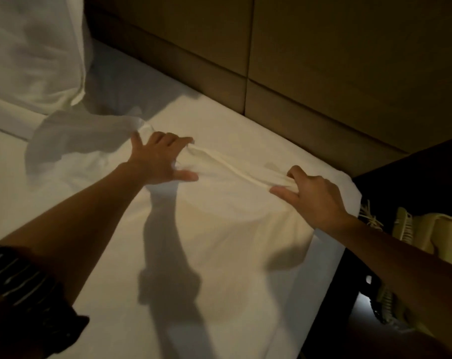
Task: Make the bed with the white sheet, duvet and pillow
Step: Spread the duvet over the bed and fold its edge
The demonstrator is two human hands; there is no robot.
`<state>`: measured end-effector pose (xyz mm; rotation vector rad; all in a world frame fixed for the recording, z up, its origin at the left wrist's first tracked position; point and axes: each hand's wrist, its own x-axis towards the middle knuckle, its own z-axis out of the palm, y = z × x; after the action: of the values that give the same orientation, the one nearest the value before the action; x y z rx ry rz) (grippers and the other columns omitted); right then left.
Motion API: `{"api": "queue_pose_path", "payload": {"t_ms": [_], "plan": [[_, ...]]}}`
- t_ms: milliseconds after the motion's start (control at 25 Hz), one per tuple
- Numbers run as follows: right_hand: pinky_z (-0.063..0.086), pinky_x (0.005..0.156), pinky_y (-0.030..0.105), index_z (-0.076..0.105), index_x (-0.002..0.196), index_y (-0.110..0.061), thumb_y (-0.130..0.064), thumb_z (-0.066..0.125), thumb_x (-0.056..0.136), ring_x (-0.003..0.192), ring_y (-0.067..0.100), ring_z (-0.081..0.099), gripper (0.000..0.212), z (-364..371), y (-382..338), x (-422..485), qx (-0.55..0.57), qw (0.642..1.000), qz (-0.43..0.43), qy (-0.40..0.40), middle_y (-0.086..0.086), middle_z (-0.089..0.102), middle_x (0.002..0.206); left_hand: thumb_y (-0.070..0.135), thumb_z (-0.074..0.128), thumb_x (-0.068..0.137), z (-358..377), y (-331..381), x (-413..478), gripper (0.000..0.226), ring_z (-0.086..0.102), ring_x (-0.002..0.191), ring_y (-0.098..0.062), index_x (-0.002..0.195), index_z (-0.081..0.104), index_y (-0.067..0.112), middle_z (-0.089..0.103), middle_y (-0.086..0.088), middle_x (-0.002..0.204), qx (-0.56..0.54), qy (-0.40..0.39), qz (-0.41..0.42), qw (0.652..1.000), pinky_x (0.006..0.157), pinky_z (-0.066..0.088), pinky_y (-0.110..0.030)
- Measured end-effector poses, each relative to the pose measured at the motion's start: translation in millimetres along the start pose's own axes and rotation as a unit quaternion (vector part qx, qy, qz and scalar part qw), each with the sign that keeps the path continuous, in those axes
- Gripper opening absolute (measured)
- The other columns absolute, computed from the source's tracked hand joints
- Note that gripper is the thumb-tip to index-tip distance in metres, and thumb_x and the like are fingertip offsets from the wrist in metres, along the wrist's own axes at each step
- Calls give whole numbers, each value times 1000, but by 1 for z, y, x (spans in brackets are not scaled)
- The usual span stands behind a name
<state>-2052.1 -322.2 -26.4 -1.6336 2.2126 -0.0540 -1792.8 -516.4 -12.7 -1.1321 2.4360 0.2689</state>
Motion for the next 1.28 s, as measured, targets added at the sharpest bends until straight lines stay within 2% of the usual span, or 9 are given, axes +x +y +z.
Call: {"api": "queue_pose_path", "payload": {"t_ms": [120,320,520,680,760,880,1000,1160,1280], "plan": [[35,64,28,44,114,-15,-67,33,88,91,21,56,59,13,4,4,-12,1000,13,-17,6,61,98,85,42,65,7,7,9,94,37,131,-27,138,35,28,44,-4,140,46,1,-32,998,110,14,-61],[35,60,25,51,104,-14,-67,24,90,68,16,50,61,11,3,9,-77,997,11,-31,2,52,76,90,24,56,8,12,6,93,60,90,-23,107,60,20,68,-5,96,120,65,-43,990,100,28,-47],[20,44,18,48,50,-13,-53,43,86,30,21,39,55,-19,6,4,-93,961,-99,240,5,40,36,89,24,61,-51,11,8,92,49,62,-23,81,66,9,63,-10,67,155,182,49,970,86,31,-44],[25,43,18,47,50,-14,-55,37,90,28,22,42,58,-17,34,13,-122,945,-134,274,7,41,35,84,28,64,-57,22,31,90,56,86,-27,103,62,10,65,-11,89,194,125,25,973,97,25,-46],[33,41,22,53,57,-10,-59,27,93,32,27,49,67,4,39,16,-126,964,-105,211,12,48,39,82,40,69,-28,32,42,84,53,101,-28,110,57,11,63,-11,104,194,97,5,976,103,23,-51],[39,56,34,59,84,-2,-58,36,90,65,37,61,61,29,28,20,-109,985,-6,132,24,61,70,80,39,74,5,23,47,84,42,120,-34,123,48,13,49,-17,125,114,174,0,978,105,16,-63],[41,74,44,53,109,-1,-35,55,92,84,39,51,38,19,11,16,-149,966,16,211,26,55,96,55,58,85,21,14,27,62,40,132,-36,133,44,18,45,-17,140,122,318,27,940,104,18,-68],[40,94,47,59,124,-6,-16,59,88,109,37,55,37,43,-61,-18,-133,912,-206,329,23,60,121,24,57,89,70,19,-59,48,36,136,-31,136,49,16,42,-14,146,11,369,53,928,108,17,-60],[29,109,43,52,134,-15,-29,48,93,129,29,46,44,65,-116,-26,-80,878,-460,109,12,47,142,39,37,96,117,-17,-133,50,30,140,-26,143,42,23,33,-6,152,-8,246,109,963,112,20,-49]]}}
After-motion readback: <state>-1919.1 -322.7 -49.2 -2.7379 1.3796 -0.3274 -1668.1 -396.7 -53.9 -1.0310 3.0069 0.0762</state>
